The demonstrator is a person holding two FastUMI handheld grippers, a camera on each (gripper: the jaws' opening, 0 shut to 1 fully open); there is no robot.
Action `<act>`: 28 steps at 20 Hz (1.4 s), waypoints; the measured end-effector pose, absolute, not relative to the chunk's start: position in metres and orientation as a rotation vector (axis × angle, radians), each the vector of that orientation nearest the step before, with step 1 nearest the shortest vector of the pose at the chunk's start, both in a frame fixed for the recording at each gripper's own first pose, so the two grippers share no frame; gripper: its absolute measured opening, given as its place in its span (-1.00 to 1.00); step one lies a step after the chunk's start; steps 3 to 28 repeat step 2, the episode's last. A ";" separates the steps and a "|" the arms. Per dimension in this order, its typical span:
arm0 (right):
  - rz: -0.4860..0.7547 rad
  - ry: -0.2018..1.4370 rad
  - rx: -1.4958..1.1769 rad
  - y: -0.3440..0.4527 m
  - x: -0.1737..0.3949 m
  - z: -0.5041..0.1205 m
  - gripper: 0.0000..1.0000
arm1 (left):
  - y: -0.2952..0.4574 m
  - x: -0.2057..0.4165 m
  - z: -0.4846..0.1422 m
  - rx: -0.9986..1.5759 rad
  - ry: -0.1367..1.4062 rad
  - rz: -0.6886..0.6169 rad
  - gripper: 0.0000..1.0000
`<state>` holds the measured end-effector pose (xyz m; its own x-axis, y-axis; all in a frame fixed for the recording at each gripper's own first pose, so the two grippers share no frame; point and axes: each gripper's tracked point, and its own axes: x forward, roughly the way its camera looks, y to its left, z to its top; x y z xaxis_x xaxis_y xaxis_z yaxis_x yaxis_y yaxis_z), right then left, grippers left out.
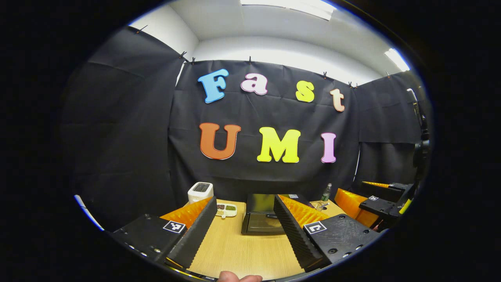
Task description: Open the electric oven with the left hand, put the food in, and close the electric oven.
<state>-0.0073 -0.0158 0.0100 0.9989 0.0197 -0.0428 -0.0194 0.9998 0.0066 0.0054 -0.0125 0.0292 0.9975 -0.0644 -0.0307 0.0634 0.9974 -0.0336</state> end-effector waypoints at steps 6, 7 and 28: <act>0.014 0.037 0.002 -0.013 -0.011 0.011 0.94 | -0.009 0.003 0.027 -0.035 0.035 -0.059 0.88; 0.014 0.037 0.002 -0.013 -0.011 0.011 0.94 | -0.009 0.003 0.027 -0.035 0.035 -0.059 0.88; 0.014 0.037 0.002 -0.013 -0.011 0.011 0.94 | -0.009 0.003 0.027 -0.035 0.035 -0.059 0.88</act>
